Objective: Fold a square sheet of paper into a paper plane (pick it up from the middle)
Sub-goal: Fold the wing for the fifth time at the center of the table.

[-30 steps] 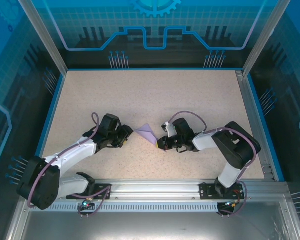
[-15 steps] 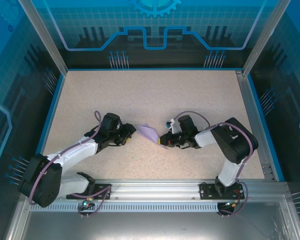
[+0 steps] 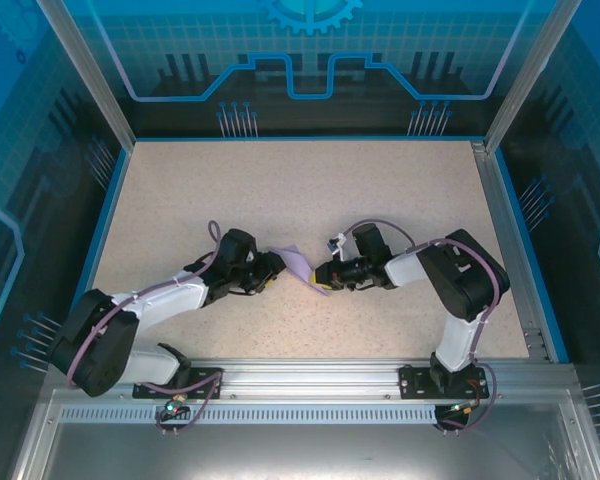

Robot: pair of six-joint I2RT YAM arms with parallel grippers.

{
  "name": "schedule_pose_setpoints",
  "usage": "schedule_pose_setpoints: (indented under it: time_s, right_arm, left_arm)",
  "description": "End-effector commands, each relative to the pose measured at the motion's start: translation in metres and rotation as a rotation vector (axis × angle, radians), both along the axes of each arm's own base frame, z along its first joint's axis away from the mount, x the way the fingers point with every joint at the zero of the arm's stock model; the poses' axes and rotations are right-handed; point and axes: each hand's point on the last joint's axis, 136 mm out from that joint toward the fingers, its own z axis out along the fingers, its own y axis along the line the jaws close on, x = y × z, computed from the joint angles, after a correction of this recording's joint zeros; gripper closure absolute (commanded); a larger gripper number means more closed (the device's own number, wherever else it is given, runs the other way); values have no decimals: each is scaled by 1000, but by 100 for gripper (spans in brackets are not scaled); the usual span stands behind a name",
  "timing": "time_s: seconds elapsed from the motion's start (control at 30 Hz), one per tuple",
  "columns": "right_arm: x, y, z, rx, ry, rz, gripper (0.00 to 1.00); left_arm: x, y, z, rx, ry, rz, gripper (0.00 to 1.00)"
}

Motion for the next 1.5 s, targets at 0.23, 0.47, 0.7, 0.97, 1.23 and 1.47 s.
schedule_pose_setpoints:
  time_s: [0.23, 0.47, 0.7, 0.97, 1.23, 1.47]
  right_arm:
    - [-4, -3, -21, -47, 109, -24, 100]
    - [-8, -3, -31, -45, 187, -51, 100]
    - [-16, -11, -50, -111, 256, -77, 100]
    - [-21, -18, -60, -161, 285, -90, 100]
    - [-22, -19, -64, -173, 295, -96, 100]
    - [-23, -21, -66, -184, 300, -95, 100]
  left_arm:
    - [6, -22, 2, -39, -23, -49, 55]
    - [9, -28, 2, -54, -27, -61, 56]
    - [18, -42, 4, -105, -55, -72, 56]
    - [29, -61, 5, -131, -80, -91, 56]
    - [34, -70, -6, -135, -74, -94, 56]
    - [37, -68, -27, -90, -35, -81, 56]
